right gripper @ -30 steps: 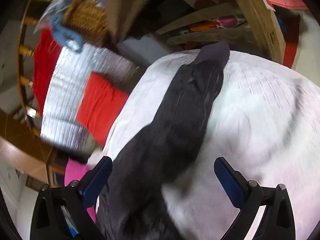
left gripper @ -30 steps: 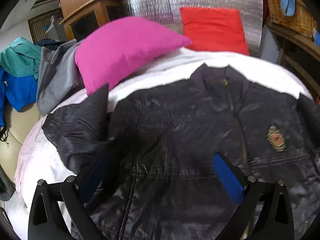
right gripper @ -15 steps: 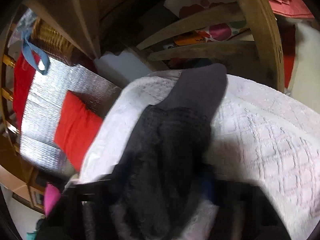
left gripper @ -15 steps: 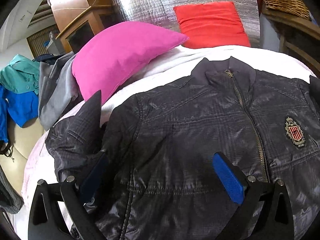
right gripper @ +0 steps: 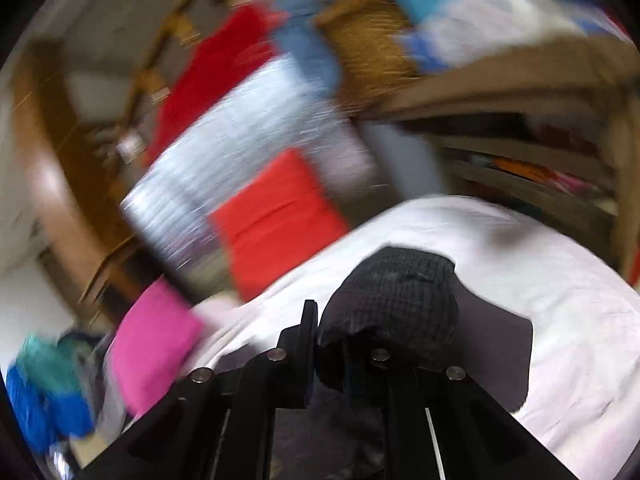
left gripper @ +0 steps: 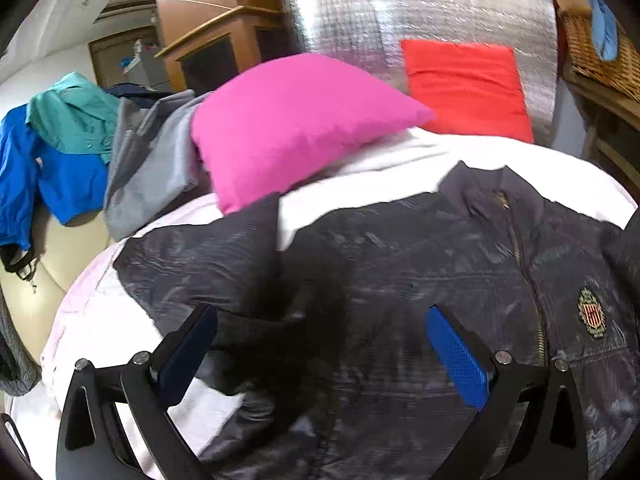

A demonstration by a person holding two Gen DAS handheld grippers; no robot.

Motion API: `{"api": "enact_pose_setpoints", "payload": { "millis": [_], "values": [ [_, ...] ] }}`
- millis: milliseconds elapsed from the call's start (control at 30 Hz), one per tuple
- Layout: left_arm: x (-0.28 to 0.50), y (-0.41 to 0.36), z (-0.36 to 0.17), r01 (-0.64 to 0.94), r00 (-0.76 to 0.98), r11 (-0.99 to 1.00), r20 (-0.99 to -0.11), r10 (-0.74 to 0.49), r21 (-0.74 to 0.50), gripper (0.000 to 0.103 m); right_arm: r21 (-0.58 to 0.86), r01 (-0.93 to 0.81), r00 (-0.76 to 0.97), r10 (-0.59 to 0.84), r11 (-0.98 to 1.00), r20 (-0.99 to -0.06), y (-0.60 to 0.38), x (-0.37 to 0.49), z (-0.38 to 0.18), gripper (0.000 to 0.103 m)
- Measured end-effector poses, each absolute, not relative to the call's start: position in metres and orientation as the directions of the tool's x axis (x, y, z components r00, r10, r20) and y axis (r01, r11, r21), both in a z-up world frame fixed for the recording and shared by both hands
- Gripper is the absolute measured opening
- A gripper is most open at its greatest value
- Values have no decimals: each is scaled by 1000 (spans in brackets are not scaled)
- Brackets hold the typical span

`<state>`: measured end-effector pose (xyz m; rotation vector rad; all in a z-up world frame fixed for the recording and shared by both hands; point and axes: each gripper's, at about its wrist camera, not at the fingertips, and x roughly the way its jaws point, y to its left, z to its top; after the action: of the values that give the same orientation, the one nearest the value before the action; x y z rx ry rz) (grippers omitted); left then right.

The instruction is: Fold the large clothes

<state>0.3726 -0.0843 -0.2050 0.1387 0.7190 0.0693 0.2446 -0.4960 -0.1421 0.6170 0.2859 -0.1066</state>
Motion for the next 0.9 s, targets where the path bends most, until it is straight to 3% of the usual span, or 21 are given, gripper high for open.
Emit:
{"api": "enact_pose_setpoints", "payload": {
  "millis": [167, 233, 300, 433, 567, 667, 767, 900],
  "values": [
    [371, -53, -198, -74, 751, 991, -647, 127, 109, 103, 533, 7, 906, 221, 846, -362, -383, 248, -158, 12],
    [370, -43, -196, -85, 749, 992, -652, 122, 88, 103, 553, -21, 855, 302, 833, -422, -355, 251, -176, 27],
    [369, -36, -194, -90, 748, 993, -654, 114, 71, 103, 600, -28, 773, 398, 800, -495, -330, 257, -200, 89],
    [364, -30, -193, -70, 752, 996, -654, 84, 47, 103, 632, 25, 656, 465, 775, -595, -314, 248, -233, 91],
    [358, -44, -195, 4, 750, 1000, -661, 12, 24, 103, 622, 7, 740, 414, 783, -530, -346, 218, -207, 91],
    [356, -63, -201, 103, 719, 994, -688, -99, -35, 103, 555, 120, 843, 211, 823, -495, -392, 208, -189, 91],
    [363, -80, -214, 156, 647, 984, -744, -167, -85, 103, 366, 343, 797, -62, 865, -600, -422, 223, -200, 91],
    [378, -84, -238, 123, 553, 983, -813, -183, -138, 103, 302, 420, 719, -110, 856, -687, -435, 255, -221, 90]
  ]
}}
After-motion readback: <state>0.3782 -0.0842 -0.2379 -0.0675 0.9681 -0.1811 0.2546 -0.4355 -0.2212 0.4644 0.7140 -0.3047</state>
